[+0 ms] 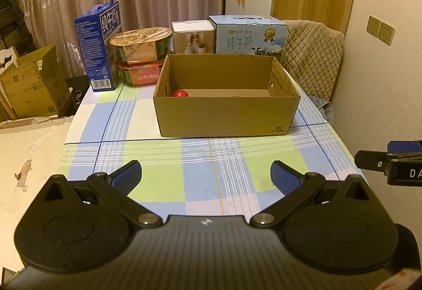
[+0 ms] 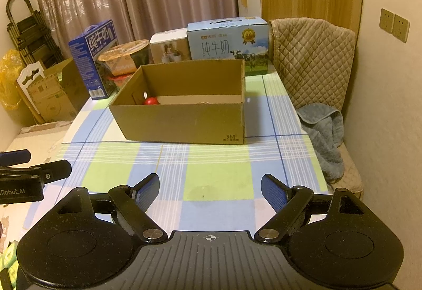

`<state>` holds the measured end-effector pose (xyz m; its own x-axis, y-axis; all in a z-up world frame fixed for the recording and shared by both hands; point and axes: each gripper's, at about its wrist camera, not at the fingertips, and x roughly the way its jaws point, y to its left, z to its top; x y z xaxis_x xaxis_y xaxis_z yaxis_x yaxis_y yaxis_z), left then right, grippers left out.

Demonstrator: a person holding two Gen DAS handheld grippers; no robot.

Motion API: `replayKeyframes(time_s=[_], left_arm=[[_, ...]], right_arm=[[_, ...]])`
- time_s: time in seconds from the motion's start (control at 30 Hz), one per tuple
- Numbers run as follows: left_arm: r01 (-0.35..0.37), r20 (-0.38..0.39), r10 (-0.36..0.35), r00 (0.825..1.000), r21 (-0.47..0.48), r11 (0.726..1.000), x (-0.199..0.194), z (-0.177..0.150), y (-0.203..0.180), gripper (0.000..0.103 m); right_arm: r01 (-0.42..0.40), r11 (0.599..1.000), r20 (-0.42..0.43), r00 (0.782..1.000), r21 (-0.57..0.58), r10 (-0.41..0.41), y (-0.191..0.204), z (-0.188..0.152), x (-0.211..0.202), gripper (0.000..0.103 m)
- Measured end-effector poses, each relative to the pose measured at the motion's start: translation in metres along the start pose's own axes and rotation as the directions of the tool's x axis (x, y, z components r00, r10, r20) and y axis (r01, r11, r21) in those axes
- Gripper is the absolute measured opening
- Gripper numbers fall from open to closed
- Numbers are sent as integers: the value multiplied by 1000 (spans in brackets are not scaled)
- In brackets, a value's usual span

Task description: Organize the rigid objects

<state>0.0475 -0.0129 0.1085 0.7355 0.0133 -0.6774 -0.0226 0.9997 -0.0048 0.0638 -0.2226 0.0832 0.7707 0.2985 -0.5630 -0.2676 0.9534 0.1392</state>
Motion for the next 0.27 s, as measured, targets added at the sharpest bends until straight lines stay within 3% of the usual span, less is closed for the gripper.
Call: replayKeyframes(time_s=[0.27], left_arm=[[40, 15, -40, 999, -26, 999, 2, -1, 3, 103]], right_arm=[[2, 1000, -6, 1000, 5, -2, -1, -2, 4, 82]])
